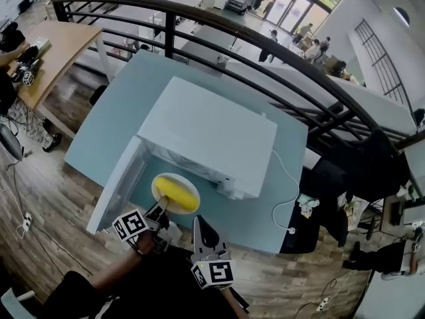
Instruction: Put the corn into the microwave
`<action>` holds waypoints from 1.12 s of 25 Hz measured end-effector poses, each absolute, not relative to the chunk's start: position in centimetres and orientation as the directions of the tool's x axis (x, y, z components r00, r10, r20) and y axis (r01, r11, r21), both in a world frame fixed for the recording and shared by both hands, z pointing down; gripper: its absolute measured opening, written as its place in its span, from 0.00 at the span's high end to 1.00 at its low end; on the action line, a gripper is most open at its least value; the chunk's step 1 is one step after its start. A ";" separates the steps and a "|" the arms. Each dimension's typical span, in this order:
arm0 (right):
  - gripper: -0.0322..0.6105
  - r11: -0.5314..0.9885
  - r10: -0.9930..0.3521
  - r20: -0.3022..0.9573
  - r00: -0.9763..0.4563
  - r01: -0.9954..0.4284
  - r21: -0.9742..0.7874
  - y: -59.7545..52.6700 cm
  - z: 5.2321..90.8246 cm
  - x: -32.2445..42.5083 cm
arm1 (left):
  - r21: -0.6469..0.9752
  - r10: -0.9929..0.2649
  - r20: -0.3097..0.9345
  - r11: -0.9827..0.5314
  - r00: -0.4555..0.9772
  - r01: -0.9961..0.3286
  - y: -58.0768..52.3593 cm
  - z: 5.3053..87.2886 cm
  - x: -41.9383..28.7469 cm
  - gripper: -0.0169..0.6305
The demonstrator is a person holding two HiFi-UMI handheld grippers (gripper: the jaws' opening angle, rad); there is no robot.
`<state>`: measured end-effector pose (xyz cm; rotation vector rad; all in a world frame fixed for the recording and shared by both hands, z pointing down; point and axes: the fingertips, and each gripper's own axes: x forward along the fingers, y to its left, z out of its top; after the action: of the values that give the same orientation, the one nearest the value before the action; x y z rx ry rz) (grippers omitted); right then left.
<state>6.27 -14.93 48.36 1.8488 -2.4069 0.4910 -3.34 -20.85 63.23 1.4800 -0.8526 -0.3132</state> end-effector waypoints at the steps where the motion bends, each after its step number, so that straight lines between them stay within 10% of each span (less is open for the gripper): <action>1: 0.94 0.229 -0.931 0.241 -0.276 -0.952 -0.204 -15.1 48.2 6.1 | 0.944 -0.664 0.307 0.120 0.681 -0.308 -21.1 63.5 -3.2 0.92; 28: 0.94 0.273 -0.895 0.287 -0.341 -0.928 -0.251 -19.4 50.9 5.9 | 0.927 -0.709 0.361 0.207 0.605 -0.312 -28.2 70.3 -1.8 0.92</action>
<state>5.93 -19.35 50.88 1.7492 -2.4352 0.5788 -1.81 -28.20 70.33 1.3861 -0.9469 -0.3441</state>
